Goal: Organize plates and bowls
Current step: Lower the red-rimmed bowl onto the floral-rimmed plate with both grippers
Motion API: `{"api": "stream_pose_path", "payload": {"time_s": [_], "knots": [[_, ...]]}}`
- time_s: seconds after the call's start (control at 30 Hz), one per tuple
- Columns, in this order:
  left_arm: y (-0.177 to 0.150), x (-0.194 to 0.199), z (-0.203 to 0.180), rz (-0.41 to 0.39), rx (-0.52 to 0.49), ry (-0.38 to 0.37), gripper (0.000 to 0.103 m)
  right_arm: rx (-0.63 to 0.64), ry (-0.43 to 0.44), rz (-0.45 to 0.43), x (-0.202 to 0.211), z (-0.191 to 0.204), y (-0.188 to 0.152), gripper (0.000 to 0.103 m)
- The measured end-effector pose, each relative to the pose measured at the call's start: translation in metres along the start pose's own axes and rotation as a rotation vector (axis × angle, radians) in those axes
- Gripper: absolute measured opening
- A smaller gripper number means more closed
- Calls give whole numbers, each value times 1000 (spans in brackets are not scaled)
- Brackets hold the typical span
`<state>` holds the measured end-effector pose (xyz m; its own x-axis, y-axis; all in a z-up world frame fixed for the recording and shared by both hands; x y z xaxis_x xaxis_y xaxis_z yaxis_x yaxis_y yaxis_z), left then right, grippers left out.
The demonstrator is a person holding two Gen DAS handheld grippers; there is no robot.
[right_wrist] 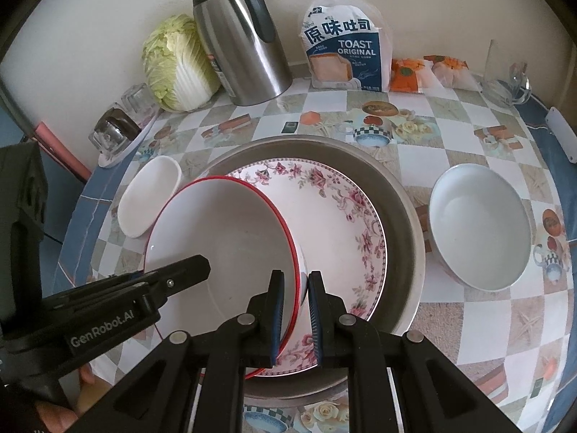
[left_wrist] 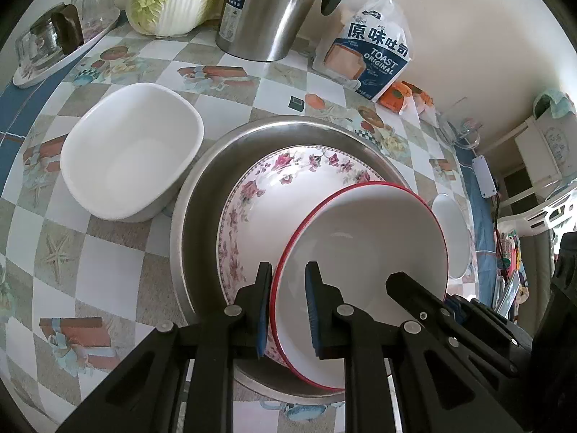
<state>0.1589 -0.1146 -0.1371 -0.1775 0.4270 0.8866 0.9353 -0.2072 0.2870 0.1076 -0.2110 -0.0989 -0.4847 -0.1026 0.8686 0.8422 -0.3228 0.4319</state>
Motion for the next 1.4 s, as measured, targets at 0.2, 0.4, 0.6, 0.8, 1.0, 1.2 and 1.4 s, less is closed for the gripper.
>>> {"api": "stream_pose_path", "payload": {"time_s": [0.2,0.4,0.6,0.8,1.0,1.2,1.4], "knots": [[4,-1,-1,-9,9,-12,17,-10,-3,-6,-1,-3,1,15],[6,-2,0,-14,21,-28,17,-26,8,-10,-3,-5,2,16],[9,-3,-1,-20,25,-41,17,-49,13,-6,-7,-9,2,16],[10,-4,0,-17,31,-45,17,-60,18,-9,-10,-10,3,17],[10,-4,0,-14,34,-45,17,-73,22,-3,-13,-13,3,17],[11,-6,1,-10,43,-48,17,-84,28,-4,-14,-13,5,18],[12,-8,4,-1,59,-56,17,-93,34,-4,-16,-12,7,20]]}}
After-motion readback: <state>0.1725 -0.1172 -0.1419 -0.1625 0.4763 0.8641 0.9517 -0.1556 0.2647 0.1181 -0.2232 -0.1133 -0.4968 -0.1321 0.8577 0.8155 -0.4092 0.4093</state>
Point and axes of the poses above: each gripper's, at about its wrist camera, not at the fingertips, and x roughly against the way its jaws point, z to its left, y to its top, the point moved 9 cm from there along -x, roughly the way its jaws point, and after that the axes turned 2 degrees about x, right-handed, at the moved point
